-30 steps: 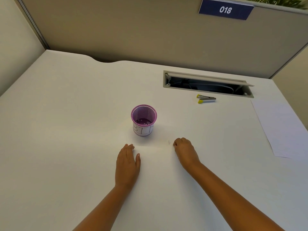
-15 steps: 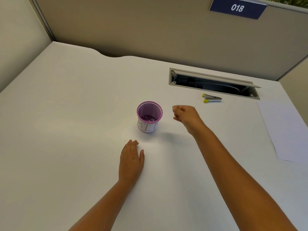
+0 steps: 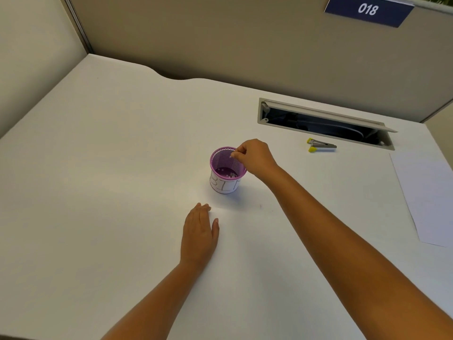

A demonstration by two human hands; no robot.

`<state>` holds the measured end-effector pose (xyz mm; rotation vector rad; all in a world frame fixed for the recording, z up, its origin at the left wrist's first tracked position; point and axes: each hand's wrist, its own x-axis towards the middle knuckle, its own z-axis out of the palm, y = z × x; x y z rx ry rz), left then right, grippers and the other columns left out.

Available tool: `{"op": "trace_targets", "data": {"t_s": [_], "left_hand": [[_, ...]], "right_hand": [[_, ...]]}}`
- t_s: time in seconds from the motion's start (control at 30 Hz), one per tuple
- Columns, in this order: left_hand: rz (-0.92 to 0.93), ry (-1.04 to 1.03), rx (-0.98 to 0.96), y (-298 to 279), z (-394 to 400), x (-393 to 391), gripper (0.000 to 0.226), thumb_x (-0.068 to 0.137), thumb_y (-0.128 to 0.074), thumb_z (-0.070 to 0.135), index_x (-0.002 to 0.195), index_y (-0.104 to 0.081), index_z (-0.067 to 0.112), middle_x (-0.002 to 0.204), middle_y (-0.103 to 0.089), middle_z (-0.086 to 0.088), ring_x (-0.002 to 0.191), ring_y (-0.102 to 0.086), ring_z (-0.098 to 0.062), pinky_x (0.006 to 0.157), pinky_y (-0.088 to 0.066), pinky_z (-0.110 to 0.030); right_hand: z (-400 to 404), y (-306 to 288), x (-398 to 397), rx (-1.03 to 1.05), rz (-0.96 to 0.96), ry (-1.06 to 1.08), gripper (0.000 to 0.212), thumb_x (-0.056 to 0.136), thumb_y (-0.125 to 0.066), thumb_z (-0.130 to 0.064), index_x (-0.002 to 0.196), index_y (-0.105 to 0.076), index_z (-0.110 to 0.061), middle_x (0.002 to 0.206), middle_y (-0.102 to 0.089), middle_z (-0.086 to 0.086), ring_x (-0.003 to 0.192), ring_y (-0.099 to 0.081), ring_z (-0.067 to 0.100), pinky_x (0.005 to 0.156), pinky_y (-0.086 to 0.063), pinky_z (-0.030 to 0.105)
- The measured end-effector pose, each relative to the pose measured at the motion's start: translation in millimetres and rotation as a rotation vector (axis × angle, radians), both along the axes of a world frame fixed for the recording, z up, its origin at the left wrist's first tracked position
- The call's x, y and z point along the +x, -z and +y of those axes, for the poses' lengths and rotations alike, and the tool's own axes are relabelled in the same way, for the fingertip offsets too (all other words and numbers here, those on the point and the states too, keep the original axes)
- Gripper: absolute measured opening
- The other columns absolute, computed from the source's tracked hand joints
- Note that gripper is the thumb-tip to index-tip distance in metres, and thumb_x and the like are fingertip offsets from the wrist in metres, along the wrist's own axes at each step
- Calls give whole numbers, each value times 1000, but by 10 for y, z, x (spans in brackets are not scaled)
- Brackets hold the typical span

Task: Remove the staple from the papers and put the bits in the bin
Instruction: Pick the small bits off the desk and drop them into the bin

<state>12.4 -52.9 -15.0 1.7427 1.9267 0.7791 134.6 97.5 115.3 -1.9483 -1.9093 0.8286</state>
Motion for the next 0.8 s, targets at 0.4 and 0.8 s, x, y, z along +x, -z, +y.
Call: {"op": "trace_targets", "data": {"t_s": [0.4,0.8], "left_hand": [[7,-8,21,-5,-6,4,37,85,-52,18,116,-55,-2,119,-60,-21,117,-53,-37,99,-40,-47],[34,1,35,-43,-22,-1,44,86,-39,30,112,-56,-1,114,-63,-19,112,-57,-36,95,-43,-46]], "right_hand": [[-81,-8,18,102,20,-27,20,89,-59,-21,102,-67,-8,106,-68,9,98,-61,24,76,-43,26],[-46,-93,129,174,155,-38,33,93,-38,1,108,-66,-9,115,-65,9,101,-62,20,83,-45,22]]}}
